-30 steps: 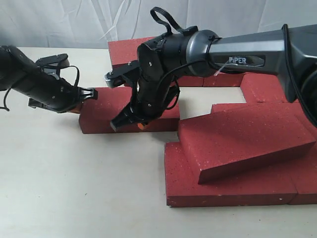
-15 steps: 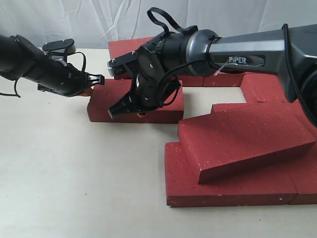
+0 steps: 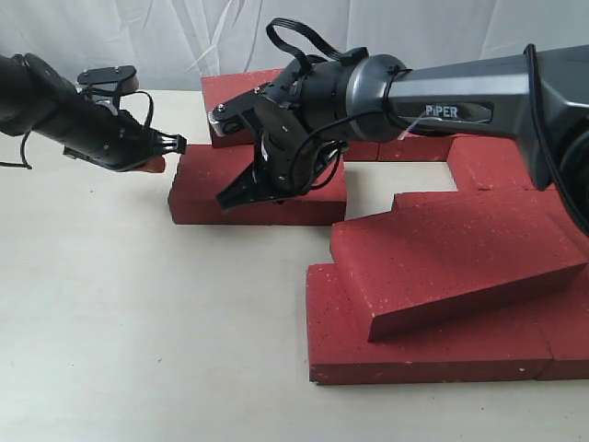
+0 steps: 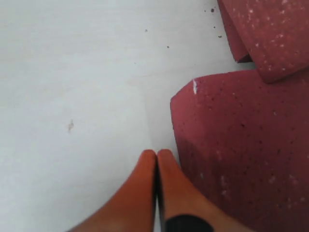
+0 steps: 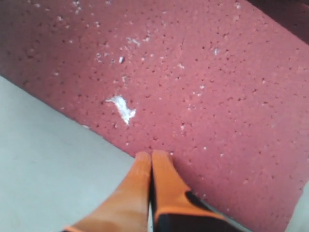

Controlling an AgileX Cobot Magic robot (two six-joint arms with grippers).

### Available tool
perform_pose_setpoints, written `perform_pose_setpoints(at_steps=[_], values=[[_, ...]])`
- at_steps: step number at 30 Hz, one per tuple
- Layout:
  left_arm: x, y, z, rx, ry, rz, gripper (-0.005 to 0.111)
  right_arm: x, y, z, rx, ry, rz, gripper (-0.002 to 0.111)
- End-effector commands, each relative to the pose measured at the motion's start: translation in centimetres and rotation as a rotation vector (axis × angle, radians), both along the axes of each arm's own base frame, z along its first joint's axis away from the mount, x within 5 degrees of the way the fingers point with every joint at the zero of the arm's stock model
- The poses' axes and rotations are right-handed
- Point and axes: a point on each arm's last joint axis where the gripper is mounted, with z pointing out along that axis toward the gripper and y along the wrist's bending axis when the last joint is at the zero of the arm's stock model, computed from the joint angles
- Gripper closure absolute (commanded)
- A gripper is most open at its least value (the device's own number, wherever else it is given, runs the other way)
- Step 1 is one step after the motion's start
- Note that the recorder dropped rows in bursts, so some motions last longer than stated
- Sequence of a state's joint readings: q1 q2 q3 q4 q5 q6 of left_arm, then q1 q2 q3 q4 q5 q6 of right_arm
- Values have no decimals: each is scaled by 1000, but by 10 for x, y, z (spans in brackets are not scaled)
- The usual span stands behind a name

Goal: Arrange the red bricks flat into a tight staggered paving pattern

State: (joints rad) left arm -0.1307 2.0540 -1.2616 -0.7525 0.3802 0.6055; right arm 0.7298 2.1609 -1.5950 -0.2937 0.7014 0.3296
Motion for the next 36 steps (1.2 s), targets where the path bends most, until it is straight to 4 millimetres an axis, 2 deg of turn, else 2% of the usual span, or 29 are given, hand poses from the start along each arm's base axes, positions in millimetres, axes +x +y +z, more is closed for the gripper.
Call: perform_pose_setpoints(at_steps=[1,9,13,18,23,28,36], values=[[-3,9,8,-32,57,-32,107,0,0,3,-3,-4,-4,109],[-10,20,6,-52,154,-44,107,-12,1,38,77,16,-9,109],[-8,24,10,-2,196,-8,107,-19,3,42,91,75,39,109],[3,25,27,5,188,17,107,-22,10,22,115,159,70,109],[8,22,30,-50,152,54,107,-16,12,-1,95,158,72,109],[10,18,14,-106,196,67,107,-7,10,-17,109,152,15,109],[13,10,-12,-198,238,55,107,3,2,-26,108,131,-27,109]])
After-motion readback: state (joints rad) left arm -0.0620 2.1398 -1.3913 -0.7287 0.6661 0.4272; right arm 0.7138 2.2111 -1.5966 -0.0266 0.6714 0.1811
